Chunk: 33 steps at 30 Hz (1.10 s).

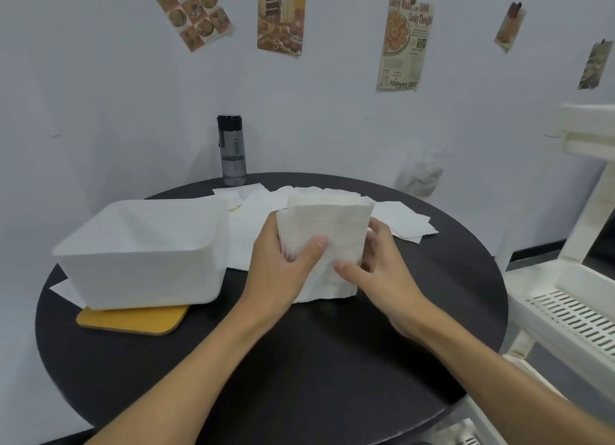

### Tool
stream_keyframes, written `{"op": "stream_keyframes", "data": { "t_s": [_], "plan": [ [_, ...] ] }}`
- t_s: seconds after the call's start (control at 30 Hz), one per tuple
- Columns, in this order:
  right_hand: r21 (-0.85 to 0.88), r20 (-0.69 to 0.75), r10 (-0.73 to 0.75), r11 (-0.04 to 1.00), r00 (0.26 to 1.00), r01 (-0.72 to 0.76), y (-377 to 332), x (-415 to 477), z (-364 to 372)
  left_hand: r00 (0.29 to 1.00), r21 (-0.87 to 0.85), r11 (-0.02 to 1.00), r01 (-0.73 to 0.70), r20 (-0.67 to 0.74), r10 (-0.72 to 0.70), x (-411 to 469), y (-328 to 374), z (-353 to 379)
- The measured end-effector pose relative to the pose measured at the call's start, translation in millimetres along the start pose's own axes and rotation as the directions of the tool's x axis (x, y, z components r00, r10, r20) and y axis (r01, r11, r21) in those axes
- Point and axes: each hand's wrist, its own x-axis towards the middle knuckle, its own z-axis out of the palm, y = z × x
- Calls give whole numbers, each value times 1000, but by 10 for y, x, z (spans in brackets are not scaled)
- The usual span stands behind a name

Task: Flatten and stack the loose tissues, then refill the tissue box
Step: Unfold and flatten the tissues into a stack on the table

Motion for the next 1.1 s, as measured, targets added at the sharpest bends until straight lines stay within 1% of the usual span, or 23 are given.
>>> {"op": "stream_keyframes", "data": {
  "t_s": [0.13, 0.23, 0.3, 0.4, 0.5, 0.53, 0.63, 0.7, 0.83, 0.97, 1.03, 1.1],
  "plan": [
    [-5, 42, -26, 1000, 999, 26, 36, -12, 81, 1000, -33, 999, 15, 7, -15, -29, -35, 31],
    [29, 54, -58, 998, 997, 57, -16, 7, 134, 1000, -66, 998, 8, 6, -7, -38, 3, 78],
    [40, 42, -74, 997, 996, 73, -31, 13, 147, 1000, -99, 995, 6, 1, -6, -39, 24, 91],
    [39, 37, -87, 996, 996, 85, -39, 26, 150, 1000, -101, 995, -11, -9, 10, -32, 22, 75],
    [9, 73, -109, 994, 991, 109, -55, 28, 181, 998, -63, 998, 8, 64, -4, -40, 35, 90],
    [0, 80, -116, 993, 990, 116, -65, 33, 189, 998, -55, 998, 9, 68, -5, -42, 41, 95],
    [-11, 38, -117, 993, 992, 118, -91, 53, 184, 1000, -49, 999, -19, -21, 18, -3, 54, 66],
    [1, 48, -105, 994, 993, 105, -112, 51, 178, 998, -43, 998, -45, -43, 43, 7, 60, 38],
    [59, 27, -118, 991, 993, 117, -131, 29, 130, 999, -102, 994, -35, 6, 35, -60, 68, 32],
    [64, 69, -101, 993, 992, 97, -193, -12, 162, 997, -118, 993, -4, 80, 14, -113, 65, 44],
    [50, 92, -100, 994, 991, 96, -199, -22, 187, 995, -81, 997, 2, 102, 7, -141, 43, 51],
    [10, 78, -85, 996, 993, 85, -184, -15, 192, 995, -16, 1000, -2, 99, 4, -151, 16, 38]
  ]
}}
